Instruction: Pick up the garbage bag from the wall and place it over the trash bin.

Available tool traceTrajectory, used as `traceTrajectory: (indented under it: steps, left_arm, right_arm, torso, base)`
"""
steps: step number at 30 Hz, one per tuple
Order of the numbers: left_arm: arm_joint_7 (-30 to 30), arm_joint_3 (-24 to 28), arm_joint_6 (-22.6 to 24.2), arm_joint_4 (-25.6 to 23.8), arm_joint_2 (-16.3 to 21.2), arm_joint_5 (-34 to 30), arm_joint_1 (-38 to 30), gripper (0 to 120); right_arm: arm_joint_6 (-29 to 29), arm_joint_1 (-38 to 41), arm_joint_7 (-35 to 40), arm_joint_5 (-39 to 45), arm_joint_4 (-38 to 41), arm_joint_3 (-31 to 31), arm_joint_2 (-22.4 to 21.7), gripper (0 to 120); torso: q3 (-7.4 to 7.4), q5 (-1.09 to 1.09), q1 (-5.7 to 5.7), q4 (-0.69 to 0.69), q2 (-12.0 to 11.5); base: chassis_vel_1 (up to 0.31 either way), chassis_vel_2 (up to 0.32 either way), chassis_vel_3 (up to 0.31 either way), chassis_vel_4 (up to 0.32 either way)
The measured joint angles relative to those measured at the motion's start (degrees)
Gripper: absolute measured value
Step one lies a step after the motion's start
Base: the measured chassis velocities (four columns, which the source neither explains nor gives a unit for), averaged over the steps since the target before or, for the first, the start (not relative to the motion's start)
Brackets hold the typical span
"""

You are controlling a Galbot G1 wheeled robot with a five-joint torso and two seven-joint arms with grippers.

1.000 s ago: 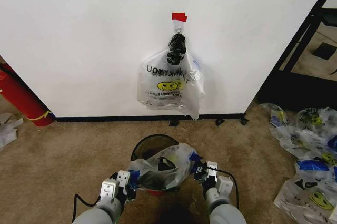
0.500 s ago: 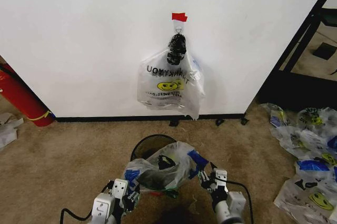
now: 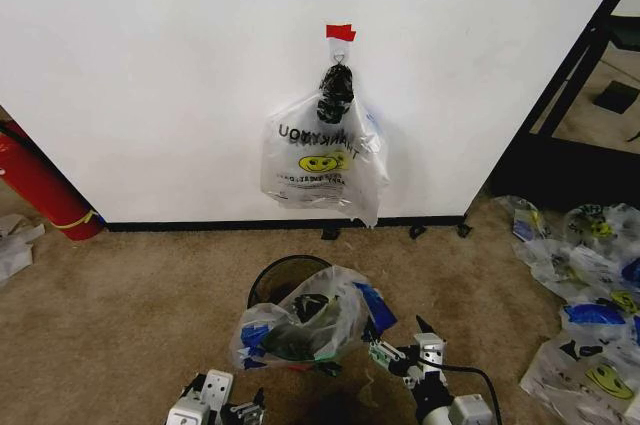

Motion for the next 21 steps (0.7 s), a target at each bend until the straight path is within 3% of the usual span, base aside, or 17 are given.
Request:
traceTrajectory:
  steps: [9,11,14,18,21]
  left_arm:
    - [-0.38,-4.72,0.62,0.08,2.47,-6.54,-5.14,100]
    - [-0.37,-4.81,0.63,0.09,2.62,-6.78,-5.41,100]
    - [-0.13,-6.81,1.15,0.12,7.08,-15.83,-13.54,100]
    - [3.25,-9.16,0.12,0.12,10.05,-19.21,-18.37,100]
    - [8.22,-13.4,-2.61,0.11,12.0,-20.17,-20.21,100]
  right_arm:
    - [13.52,-3.06,-7.91,-11.27,-3.63,5.41,-0.73,100]
    - [14.07,-3.09,-8.24,-11.68,-3.81,5.7,-0.73,100]
    - [21.57,-3.3,-12.41,-14.59,-4.64,10.23,-0.53,100]
    - [25.11,-2.89,-14.47,-13.84,-4.29,12.46,-0.12,100]
    - [28.84,-0.75,-18.77,-10.68,-4.31,14.51,-0.04,100]
  torso:
    - [0.0,0.0,0.0,0.0,0.0]
    - [0.0,0.0,0.0,0.0,0.0]
    - [0.0,-0.01,0.0,0.0,-0.01]
    - [0.01,-0.02,0.01,-0.08,-0.01]
    - [0.01,0.0,0.0,0.05,-0.02]
  base:
    - [0.0,0.0,0.0,0.0]
    - [0.0,0.0,0.0,0.0]
    - [0.0,0.0,0.0,0.0]
    - [0.0,0.0,0.0,0.0]
    - [0.0,0.0,0.0,0.0]
